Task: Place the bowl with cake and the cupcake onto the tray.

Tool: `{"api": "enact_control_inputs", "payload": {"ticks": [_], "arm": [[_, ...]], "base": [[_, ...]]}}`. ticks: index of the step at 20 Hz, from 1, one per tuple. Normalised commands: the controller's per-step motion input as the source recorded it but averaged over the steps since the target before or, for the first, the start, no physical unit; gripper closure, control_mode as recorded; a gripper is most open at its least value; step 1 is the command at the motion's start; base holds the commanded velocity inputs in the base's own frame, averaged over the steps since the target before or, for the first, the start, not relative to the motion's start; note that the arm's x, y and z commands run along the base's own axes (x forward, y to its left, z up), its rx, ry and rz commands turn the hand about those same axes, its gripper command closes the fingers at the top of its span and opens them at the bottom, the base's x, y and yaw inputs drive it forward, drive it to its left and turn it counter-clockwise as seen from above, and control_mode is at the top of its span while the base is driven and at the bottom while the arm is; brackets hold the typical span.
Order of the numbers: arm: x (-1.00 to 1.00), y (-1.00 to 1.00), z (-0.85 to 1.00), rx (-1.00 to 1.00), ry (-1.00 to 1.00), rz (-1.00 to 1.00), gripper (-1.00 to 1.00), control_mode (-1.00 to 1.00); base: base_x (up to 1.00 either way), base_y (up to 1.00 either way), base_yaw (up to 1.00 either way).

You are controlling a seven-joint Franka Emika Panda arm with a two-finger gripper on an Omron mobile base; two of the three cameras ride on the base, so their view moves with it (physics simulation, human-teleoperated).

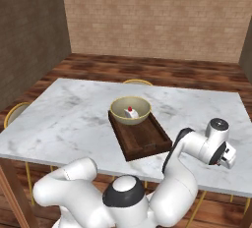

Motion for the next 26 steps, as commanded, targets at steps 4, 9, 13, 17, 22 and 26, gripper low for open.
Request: {"api": "enact_control_inputs", "payload": {"ticks": [4, 9, 13, 17, 22, 26], "arm": [[0.0, 0.0, 0.0, 0.0, 0.0, 0.0, 1.0, -1.0], [0.0, 0.0, 0.03, 0.0, 0.0, 0.0, 1.0, -1.0], [0.0, 0.0, 0.22, 0.0, 0.0, -0.01, 1.0, -1.0], [0.0, 0.0, 0.29, 0.0, -0.01, -0.03, 1.0, -1.0], [0.0, 0.12, 0.23, -0.02, -0.02, -0.01, 1.0, -1.0], [0.0, 0.26, 0.16, -0.05, -0.01, 0.0, 1.0, -1.0]], "base": [[0.0, 0.0, 0.0], [0.0, 0.0, 0.0], [0.0, 0.0, 0.0], [0.0, 0.0, 0.0], [0.0, 0.0, 0.0], [0.0, 0.0, 0.0]]}}
